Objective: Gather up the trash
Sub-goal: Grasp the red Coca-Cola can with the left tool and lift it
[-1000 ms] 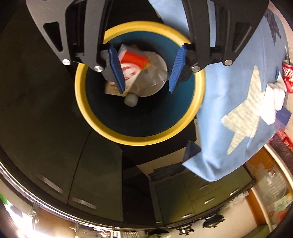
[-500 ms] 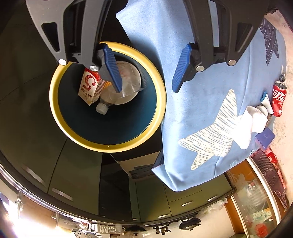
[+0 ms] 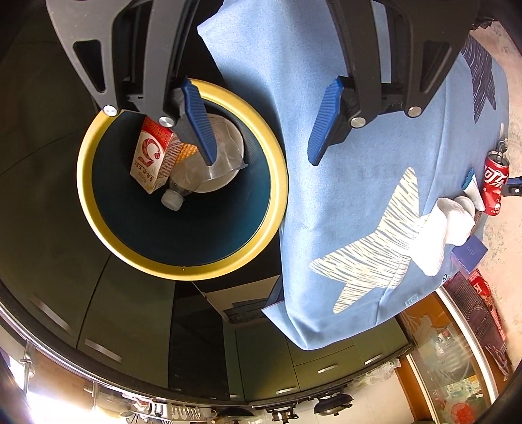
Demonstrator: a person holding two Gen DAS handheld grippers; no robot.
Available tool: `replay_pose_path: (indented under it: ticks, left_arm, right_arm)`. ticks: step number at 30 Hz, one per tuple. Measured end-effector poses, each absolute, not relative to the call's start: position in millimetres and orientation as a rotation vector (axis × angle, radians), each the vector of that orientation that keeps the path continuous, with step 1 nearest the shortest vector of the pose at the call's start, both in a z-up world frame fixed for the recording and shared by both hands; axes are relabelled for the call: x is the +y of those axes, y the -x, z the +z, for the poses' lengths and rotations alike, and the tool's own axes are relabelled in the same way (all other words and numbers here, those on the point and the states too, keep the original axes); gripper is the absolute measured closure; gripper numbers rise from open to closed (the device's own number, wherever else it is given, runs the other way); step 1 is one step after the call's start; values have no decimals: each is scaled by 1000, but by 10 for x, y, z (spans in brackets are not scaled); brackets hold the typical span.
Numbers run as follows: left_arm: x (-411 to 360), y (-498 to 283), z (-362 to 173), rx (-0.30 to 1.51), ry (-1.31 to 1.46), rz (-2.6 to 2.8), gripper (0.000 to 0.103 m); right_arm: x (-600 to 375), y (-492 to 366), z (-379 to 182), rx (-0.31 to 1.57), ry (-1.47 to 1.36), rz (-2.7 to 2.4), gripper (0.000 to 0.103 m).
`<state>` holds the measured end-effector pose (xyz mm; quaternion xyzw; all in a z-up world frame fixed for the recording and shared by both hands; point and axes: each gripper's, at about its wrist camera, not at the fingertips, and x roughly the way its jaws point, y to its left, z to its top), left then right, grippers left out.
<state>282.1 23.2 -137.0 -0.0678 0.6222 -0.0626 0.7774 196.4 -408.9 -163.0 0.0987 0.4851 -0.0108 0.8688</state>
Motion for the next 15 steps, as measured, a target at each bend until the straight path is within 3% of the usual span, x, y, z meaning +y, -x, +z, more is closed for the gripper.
replay_pose_path:
  ticks: [11,15]
  left_arm:
    - [139,-3040,-1603,1411,107,-72,12]
    - [103,-3093,-1685,1431,100,-71,24]
  right_arm:
    - [-4011,-1986,-1707,1027,-215,8,47]
    - [-4006,-1991,-1718,1026,-218,13,46]
